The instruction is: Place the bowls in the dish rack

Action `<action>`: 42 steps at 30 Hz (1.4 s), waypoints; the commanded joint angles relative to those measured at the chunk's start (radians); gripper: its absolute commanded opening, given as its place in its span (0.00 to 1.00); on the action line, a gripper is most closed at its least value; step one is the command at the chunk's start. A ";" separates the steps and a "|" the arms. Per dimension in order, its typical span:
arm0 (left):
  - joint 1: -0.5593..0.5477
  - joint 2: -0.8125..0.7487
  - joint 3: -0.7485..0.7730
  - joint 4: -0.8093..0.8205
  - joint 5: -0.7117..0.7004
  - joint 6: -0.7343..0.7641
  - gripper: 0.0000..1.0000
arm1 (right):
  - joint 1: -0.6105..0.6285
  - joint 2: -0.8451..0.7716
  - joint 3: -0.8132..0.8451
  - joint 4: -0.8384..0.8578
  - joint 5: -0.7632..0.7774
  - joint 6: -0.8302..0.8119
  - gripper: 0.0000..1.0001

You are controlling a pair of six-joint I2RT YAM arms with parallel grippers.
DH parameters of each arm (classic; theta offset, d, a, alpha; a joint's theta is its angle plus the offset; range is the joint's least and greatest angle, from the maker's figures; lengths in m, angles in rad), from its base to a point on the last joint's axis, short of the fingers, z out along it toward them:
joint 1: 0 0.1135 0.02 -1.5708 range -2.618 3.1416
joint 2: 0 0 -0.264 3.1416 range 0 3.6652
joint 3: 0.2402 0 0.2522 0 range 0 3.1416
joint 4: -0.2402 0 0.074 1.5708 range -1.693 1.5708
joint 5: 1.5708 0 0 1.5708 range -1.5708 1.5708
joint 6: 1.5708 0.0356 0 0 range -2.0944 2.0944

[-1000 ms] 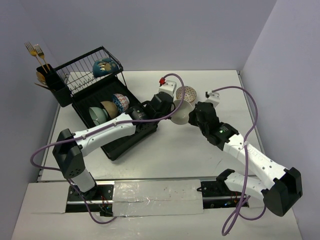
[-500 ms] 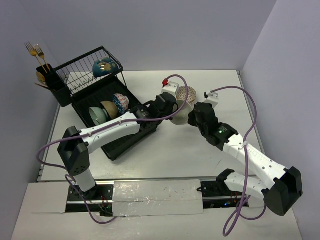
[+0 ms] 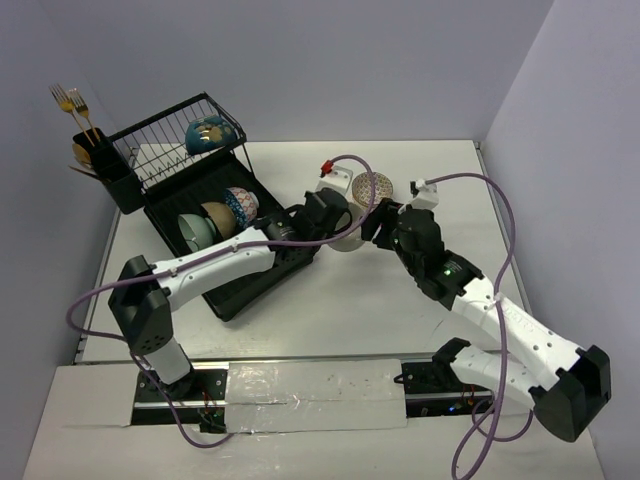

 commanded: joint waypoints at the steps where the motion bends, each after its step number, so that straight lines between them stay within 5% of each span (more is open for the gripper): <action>1: -0.002 -0.156 -0.003 0.109 -0.149 0.123 0.00 | 0.008 -0.064 -0.026 0.138 -0.067 -0.041 0.67; 7: 0.006 -0.331 -0.112 0.322 -0.359 0.505 0.00 | 0.008 -0.150 -0.102 0.216 -0.108 -0.065 0.99; 17: 0.233 -0.570 -0.232 0.624 -0.295 1.170 0.00 | 0.007 -0.213 -0.184 0.269 -0.136 -0.131 1.00; 42: 0.724 -0.506 -0.293 0.787 0.179 1.625 0.00 | 0.007 -0.308 -0.269 0.276 -0.079 -0.162 1.00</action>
